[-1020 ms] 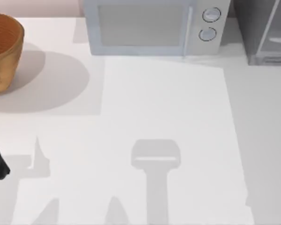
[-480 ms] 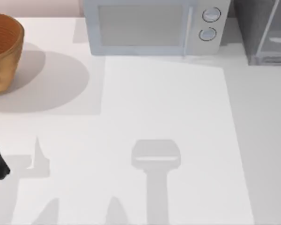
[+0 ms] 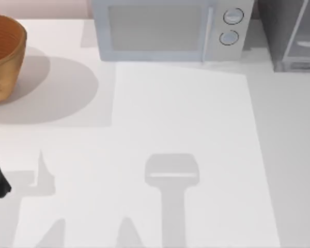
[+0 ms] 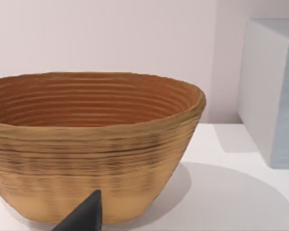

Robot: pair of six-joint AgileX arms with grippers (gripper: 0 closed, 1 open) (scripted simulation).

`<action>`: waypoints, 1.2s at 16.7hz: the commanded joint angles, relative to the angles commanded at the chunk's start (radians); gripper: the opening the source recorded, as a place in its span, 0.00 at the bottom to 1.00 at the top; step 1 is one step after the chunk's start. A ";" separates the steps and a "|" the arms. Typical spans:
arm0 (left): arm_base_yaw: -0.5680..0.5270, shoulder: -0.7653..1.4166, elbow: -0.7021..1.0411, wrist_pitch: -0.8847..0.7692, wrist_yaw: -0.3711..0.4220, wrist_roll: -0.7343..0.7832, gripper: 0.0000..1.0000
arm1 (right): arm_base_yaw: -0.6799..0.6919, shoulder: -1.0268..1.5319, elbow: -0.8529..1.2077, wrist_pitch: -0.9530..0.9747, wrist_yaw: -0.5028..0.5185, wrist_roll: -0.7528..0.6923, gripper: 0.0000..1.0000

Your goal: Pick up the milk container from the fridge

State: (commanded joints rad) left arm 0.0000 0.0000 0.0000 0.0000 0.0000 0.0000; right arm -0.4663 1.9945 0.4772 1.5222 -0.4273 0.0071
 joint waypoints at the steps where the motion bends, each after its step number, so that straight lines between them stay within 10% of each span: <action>1: 0.000 0.000 0.000 0.000 0.000 0.000 1.00 | 0.017 0.044 0.074 -0.027 0.019 -0.001 1.00; 8: 0.000 0.000 0.000 0.000 0.000 0.000 1.00 | 0.142 0.313 0.544 -0.222 0.141 -0.006 1.00; 20: 0.000 0.000 0.000 0.000 0.000 0.000 1.00 | 0.180 0.411 0.733 -0.329 0.179 -0.008 1.00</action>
State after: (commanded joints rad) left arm 0.0000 0.0000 0.0000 0.0000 0.0000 0.0000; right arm -0.2859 2.4052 1.2101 1.1935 -0.2483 -0.0011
